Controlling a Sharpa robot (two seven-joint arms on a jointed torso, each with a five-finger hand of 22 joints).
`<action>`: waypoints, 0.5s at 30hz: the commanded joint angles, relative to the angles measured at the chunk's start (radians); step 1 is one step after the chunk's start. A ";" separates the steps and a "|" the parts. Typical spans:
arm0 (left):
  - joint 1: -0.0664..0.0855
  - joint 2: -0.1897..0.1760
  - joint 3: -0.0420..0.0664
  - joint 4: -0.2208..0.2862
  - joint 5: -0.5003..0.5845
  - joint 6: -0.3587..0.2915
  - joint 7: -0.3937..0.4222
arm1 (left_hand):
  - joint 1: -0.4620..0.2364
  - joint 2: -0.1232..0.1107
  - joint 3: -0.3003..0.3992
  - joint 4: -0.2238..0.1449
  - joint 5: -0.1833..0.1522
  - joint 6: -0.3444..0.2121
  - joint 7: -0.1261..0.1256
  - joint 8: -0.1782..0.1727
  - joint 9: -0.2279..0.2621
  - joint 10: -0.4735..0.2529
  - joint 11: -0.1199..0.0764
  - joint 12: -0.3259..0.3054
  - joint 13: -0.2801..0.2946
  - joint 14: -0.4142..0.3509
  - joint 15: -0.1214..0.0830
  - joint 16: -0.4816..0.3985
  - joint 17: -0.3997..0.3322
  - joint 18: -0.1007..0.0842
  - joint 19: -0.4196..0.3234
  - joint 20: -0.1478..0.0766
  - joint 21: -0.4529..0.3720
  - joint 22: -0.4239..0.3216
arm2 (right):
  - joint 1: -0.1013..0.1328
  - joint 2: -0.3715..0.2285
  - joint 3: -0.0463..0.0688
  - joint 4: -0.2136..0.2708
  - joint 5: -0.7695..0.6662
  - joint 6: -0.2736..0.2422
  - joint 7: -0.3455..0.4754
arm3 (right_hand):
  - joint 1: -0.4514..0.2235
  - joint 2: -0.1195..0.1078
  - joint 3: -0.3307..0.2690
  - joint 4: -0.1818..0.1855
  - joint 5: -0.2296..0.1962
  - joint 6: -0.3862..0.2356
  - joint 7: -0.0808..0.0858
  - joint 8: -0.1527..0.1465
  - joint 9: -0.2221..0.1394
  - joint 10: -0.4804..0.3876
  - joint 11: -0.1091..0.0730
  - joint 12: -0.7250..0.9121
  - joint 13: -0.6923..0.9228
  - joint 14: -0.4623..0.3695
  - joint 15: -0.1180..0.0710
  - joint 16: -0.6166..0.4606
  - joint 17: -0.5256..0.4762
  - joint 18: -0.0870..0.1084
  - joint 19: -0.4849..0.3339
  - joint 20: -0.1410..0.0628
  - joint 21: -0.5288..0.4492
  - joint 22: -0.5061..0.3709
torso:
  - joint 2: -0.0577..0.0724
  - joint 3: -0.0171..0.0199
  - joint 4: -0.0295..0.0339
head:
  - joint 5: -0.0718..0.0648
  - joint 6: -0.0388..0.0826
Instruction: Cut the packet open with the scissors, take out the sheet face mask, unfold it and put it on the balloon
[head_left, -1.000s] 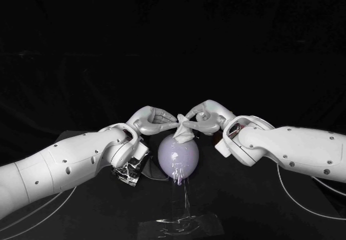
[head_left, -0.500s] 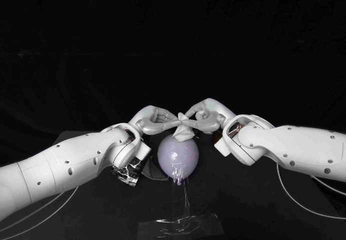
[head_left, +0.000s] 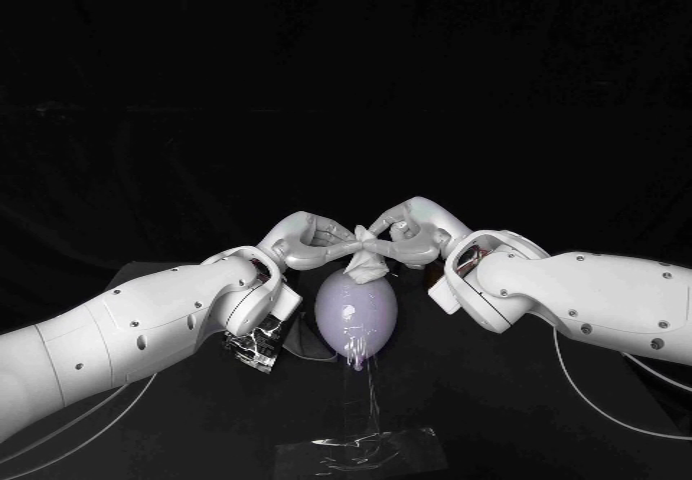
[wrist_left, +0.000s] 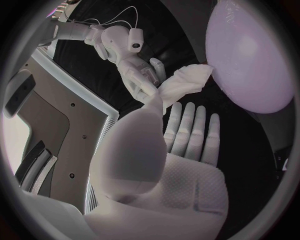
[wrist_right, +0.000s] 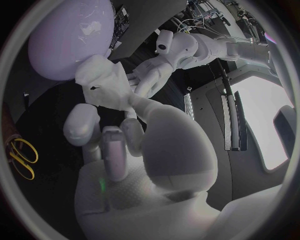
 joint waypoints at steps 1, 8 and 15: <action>0.001 0.002 0.001 0.000 -0.010 0.024 0.000 | 0.017 0.001 -0.001 -0.007 0.002 0.007 0.000 -0.005 -0.002 0.009 -0.001 -0.007 -0.002 0.004 0.002 0.004 0.001 -0.011 0.007 -0.002 0.007 -0.001 | 0.001 0.001 0.001 0.008 0.001 -0.004 0.027 | 0.000 0.014 0.006 -0.001 0.002 -0.002 -0.007 0.018 0.083 0.022 -0.021 -0.007 0.079 0.108 -0.006 0.003 0.263 0.007 0.009 0.000 0.000 0.072 | 0.000 0.0000 0.0001 | 0.000 0.000; 0.001 0.000 0.001 -0.002 -0.019 0.031 -0.009 | 0.052 0.009 0.009 -0.013 0.002 0.013 -0.001 -0.011 -0.007 0.011 -0.002 -0.012 -0.002 0.003 0.002 0.005 0.002 -0.012 0.009 -0.002 0.008 -0.002 | 0.001 -0.003 0.002 0.018 0.007 -0.003 0.036 | -0.002 0.017 0.014 -0.004 0.002 -0.007 -0.006 0.021 0.085 0.021 -0.020 -0.010 0.077 0.108 -0.006 0.003 0.263 0.007 0.009 0.000 -0.003 0.072 | 0.000 -0.0001 -0.0002 | 0.000 0.000; 0.001 0.002 0.001 -0.002 -0.024 0.037 -0.013 | 0.085 0.023 0.028 -0.018 0.002 0.021 -0.003 -0.014 -0.010 0.017 -0.003 -0.016 -0.003 0.007 0.000 0.007 0.004 -0.014 0.014 -0.002 0.009 -0.001 | 0.001 -0.005 0.002 0.027 0.008 0.000 0.040 | -0.003 0.017 0.016 -0.005 0.002 -0.008 -0.005 0.022 0.086 0.021 -0.020 -0.011 0.076 0.108 -0.006 0.003 0.263 0.007 0.008 0.000 -0.004 0.072 | 0.000 -0.0003 0.0003 | 0.001 -0.001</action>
